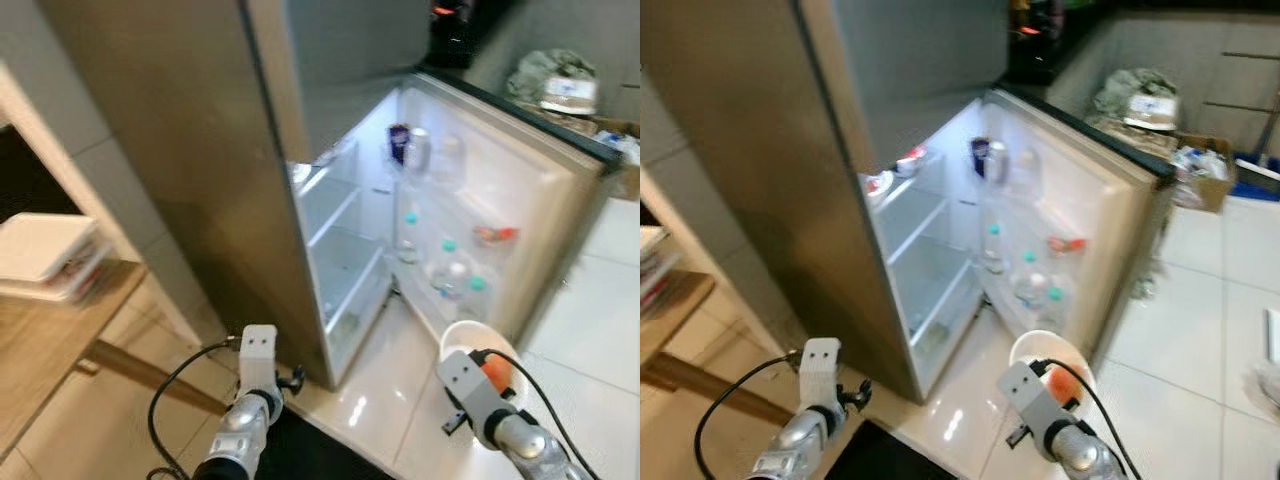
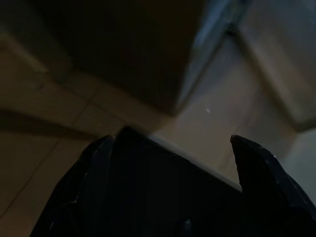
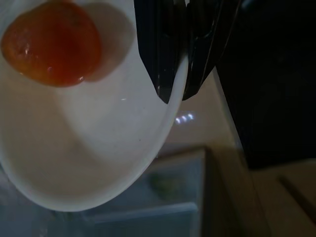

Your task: Restocking fridge

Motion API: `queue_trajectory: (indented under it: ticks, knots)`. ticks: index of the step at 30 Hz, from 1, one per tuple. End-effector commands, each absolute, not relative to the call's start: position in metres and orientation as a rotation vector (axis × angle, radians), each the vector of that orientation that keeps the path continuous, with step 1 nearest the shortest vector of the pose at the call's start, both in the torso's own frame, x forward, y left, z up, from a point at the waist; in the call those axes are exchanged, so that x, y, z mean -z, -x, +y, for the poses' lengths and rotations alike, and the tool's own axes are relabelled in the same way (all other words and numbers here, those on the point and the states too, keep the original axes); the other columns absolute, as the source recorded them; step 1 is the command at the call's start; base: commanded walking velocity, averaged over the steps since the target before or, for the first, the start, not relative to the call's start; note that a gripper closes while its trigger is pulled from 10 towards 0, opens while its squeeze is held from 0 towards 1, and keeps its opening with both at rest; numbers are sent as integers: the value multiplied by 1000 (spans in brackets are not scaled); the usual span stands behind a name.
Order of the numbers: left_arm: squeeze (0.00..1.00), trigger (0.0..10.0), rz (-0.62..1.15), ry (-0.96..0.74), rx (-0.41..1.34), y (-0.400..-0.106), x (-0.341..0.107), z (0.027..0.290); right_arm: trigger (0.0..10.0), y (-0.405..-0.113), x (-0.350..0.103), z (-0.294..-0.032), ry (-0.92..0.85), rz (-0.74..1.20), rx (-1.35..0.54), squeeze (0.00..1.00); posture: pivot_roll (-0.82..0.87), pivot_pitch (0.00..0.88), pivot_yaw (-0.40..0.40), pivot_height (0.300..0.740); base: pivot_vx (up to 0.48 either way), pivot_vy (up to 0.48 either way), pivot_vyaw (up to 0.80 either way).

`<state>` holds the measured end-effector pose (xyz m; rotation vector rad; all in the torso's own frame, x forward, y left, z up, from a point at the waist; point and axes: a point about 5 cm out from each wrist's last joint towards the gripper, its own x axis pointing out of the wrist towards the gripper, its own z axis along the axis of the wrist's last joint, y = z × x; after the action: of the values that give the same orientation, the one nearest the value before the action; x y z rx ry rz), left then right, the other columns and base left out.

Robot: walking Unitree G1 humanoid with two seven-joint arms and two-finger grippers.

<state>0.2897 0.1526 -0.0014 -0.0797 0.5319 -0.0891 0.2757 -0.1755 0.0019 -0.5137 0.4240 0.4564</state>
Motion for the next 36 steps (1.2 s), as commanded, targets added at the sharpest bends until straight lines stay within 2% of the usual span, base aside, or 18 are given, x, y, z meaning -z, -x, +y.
queue_trajectory:
  ticks: [1,9,17,36]
  knots:
    - [0,10000,552,83,102,-284,7,149,10000,-273,-1,-172,528,414,-484,0,-107,67,73,740,0,0,800]
    - [0,10000,558,84,97,-283,8,152,10000,-272,0,-172,532,417,-485,0,-104,67,77,740,0,0,800]
    - [0,10000,555,111,93,-284,7,154,10000,-271,1,-177,528,418,-450,0,-109,67,85,740,0,0,0]
    - [0,10000,553,118,83,-286,5,154,10000,-273,-1,-179,517,409,-437,0,-109,66,87,740,0,-467,0]
